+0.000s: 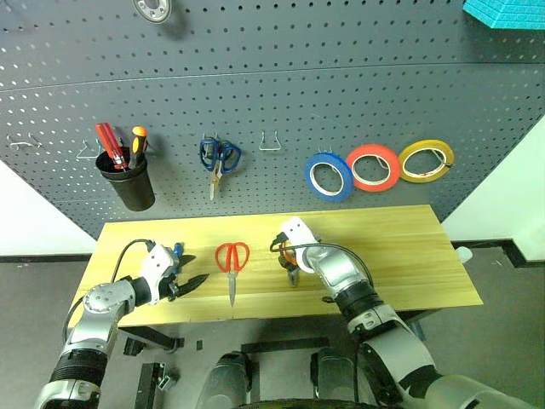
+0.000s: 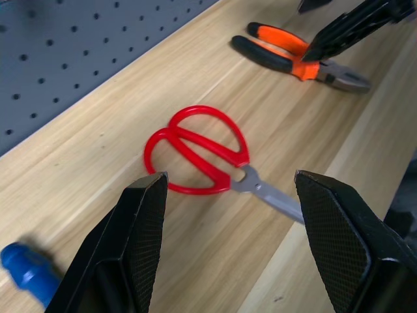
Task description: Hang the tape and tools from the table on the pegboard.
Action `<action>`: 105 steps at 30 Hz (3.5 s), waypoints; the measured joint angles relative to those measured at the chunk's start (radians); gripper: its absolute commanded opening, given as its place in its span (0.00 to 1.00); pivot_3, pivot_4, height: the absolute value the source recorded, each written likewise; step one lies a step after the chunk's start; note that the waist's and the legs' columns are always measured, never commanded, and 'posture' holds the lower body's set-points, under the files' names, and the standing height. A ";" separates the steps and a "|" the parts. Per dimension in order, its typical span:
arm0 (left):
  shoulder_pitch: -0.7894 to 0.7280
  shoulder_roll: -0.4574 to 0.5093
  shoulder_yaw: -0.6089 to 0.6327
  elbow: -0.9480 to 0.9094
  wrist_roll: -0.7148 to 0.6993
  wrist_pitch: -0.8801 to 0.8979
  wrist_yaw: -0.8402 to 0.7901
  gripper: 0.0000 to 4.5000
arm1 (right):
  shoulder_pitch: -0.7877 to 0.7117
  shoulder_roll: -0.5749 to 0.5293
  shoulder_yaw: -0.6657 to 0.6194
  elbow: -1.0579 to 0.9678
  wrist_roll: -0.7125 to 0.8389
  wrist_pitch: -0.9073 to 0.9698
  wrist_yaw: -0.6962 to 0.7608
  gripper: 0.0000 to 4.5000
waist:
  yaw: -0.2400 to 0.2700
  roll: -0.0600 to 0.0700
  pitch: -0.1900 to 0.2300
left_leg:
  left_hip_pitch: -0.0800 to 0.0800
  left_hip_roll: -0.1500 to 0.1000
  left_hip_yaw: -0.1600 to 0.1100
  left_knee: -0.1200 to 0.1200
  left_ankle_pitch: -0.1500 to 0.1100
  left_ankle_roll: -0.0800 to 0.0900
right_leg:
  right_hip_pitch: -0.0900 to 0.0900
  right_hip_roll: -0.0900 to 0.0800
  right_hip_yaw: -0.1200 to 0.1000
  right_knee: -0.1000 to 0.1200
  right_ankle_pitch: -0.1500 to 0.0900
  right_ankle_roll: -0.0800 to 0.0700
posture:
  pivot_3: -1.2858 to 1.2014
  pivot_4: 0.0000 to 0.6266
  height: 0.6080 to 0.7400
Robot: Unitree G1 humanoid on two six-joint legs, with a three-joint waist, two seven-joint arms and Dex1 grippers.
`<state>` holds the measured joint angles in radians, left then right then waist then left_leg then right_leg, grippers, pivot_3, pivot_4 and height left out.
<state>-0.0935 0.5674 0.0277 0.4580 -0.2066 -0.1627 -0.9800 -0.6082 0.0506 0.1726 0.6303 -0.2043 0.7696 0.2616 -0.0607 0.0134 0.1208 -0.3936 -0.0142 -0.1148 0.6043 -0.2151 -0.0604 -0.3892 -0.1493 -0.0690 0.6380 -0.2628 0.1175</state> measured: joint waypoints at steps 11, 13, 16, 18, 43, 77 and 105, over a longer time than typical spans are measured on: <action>0.008 -0.005 0.002 -0.018 -0.027 0.001 -0.002 0.72 | -0.158 0.065 -0.153 0.335 0.113 -0.047 -0.155 0.99 | -0.013 -0.002 0.003 | 0.002 0.000 0.000 0.001 0.000 0.000 | -0.006 0.004 0.007 0.009 -0.002 0.001 | 0.49 0.17 1.00; 0.009 -0.005 0.003 -0.023 -0.035 0.001 -0.002 0.72 | -0.176 0.069 -0.167 0.381 0.124 -0.065 -0.174 0.99 | -0.013 -0.002 0.003 | 0.002 0.000 0.000 0.001 0.000 0.000 | -0.007 0.005 0.008 0.009 -0.002 0.001 | 0.49 0.17 1.00; 0.010 -0.005 0.007 -0.031 -0.044 0.001 -0.002 0.72 | -0.194 0.072 -0.174 0.427 0.135 -0.096 -0.189 0.91 | -0.013 -0.002 0.003 | 0.002 0.001 0.000 0.001 0.000 0.000 | -0.007 0.006 0.009 0.009 -0.001 -0.001 | 0.49 0.17 1.00; 0.012 -0.005 0.007 -0.036 -0.046 0.002 -0.002 0.72 | -0.202 0.072 -0.177 0.449 0.140 -0.117 -0.195 0.79 | -0.014 -0.002 0.003 | 0.002 0.002 0.000 0.001 0.000 0.000 | -0.008 0.008 0.010 0.008 -0.001 -0.001 | 0.49 0.17 1.00; 0.067 -0.171 0.229 -0.231 -0.278 -0.160 0.053 0.72 | 0.175 -0.222 0.223 -0.342 -0.003 -0.732 0.230 0.46 | -0.008 -0.004 0.010 | -0.003 0.010 0.001 0.001 0.000 0.000 | -0.016 0.017 0.012 0.008 0.001 -0.010 | 0.49 0.16 1.00; -0.060 -0.274 0.181 -0.116 -0.218 -0.217 0.138 0.72 | -0.540 0.043 -0.207 0.495 0.301 -1.354 0.149 0.46 | -0.009 -0.009 0.013 | -0.006 0.012 0.000 0.002 0.000 0.000 | -0.018 0.021 0.013 0.007 0.007 -0.016 | 0.51 0.13 1.00; 0.230 -0.266 0.162 -0.591 -0.286 -0.002 0.224 0.72 | -0.539 0.010 -0.208 0.620 0.174 -1.602 0.017 0.46 | 0.025 -0.010 0.063 | -0.006 0.012 -0.001 0.001 0.000 0.000 | -0.020 0.022 0.015 0.008 0.005 -0.020 | 0.56 0.28 1.00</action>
<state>0.1363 0.3010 0.1898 -0.1326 -0.4924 -0.1649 -0.7560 -1.1471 0.0603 -0.0357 1.2507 -0.0303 -0.8323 0.2789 -0.0359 0.0034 0.1839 -0.3997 -0.0024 -0.1156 0.6053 -0.2147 -0.0608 -0.4091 -0.1273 -0.0543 0.6456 -0.2577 0.0972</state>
